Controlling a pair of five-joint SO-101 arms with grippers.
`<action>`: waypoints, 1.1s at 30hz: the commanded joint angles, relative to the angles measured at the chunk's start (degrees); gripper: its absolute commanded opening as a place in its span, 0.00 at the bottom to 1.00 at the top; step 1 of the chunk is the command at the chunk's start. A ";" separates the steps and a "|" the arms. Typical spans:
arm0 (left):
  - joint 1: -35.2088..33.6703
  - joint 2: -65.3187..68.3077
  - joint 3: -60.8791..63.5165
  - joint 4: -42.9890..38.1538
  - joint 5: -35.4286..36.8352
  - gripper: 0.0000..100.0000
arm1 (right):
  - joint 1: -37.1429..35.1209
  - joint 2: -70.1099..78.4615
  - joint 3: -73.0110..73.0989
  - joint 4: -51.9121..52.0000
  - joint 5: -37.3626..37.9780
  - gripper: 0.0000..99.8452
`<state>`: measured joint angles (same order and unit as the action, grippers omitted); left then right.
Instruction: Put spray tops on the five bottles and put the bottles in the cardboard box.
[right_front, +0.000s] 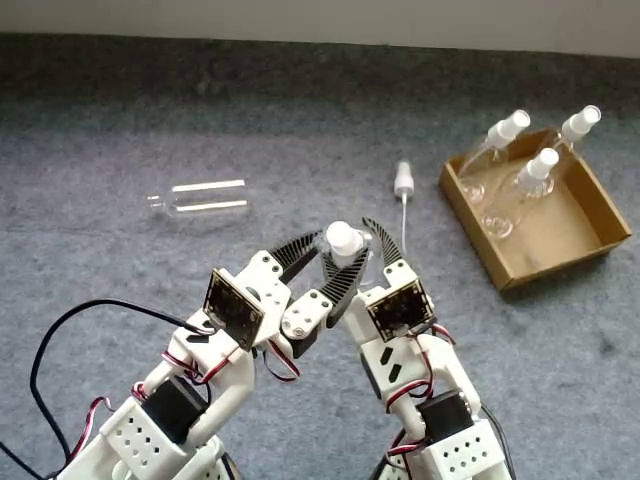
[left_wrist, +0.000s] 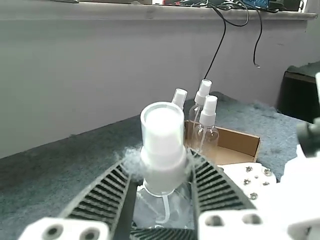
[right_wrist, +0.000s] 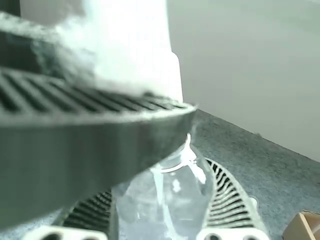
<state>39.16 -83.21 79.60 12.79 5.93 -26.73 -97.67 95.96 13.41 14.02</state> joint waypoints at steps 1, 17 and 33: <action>-0.48 0.04 -2.68 0.18 -0.18 0.06 | 1.19 -0.66 6.29 -2.15 0.53 0.08; -1.01 12.35 -8.22 0.18 -0.35 0.13 | 1.19 -0.66 6.29 -2.15 0.79 0.08; -5.85 12.26 -8.40 7.38 -0.35 0.21 | 1.27 -0.66 6.29 -1.80 0.79 0.08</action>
<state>35.12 -71.43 73.80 19.56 6.37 -26.64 -97.58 95.96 13.05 14.29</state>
